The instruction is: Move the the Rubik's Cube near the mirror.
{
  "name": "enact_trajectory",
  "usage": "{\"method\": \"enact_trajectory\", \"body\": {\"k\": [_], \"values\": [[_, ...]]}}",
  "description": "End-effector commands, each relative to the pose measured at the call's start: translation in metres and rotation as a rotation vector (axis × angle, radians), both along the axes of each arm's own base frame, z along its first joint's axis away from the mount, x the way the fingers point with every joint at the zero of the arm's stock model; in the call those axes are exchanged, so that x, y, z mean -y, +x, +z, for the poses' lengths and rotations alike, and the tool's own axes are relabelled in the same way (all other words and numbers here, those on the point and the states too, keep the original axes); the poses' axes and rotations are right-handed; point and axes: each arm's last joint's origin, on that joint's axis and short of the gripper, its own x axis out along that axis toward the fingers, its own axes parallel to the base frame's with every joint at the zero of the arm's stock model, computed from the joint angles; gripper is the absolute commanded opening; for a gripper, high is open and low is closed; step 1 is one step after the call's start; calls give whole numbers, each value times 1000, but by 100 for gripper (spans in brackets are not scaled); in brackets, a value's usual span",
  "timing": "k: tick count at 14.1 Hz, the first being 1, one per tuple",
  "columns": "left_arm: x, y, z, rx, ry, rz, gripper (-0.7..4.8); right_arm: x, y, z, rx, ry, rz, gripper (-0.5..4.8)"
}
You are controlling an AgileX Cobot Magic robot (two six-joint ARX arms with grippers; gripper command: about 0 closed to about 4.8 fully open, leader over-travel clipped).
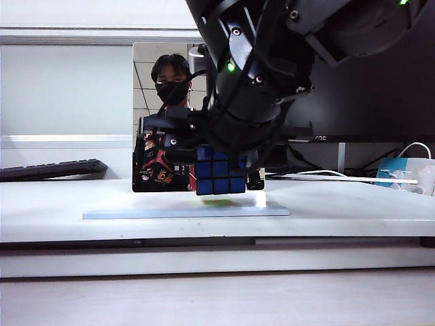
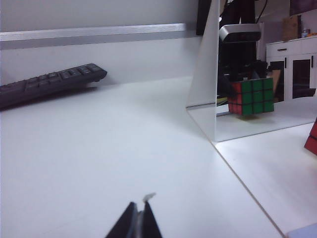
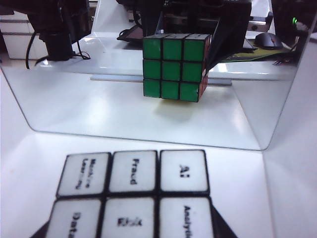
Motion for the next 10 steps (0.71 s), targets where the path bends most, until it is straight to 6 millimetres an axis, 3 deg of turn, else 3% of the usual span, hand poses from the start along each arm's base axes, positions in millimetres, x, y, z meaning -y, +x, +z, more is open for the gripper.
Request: {"method": "enact_trajectory", "body": {"k": [1, 7, 8, 10], "values": [[-1, 0, 1, 9, 3, 8, 22, -2, 0, 6, 9, 96, -18, -5], [-1, 0, 1, 9, 3, 8, 22, -29, 3, -1, -7, 44, -55, -4], [-1, 0, 1, 9, 3, 8, 22, -28, 3, -1, -10, 40, -58, 29], [-1, 0, 1, 9, 3, 8, 22, -29, 3, -5, -19, 46, -58, 203]]}}
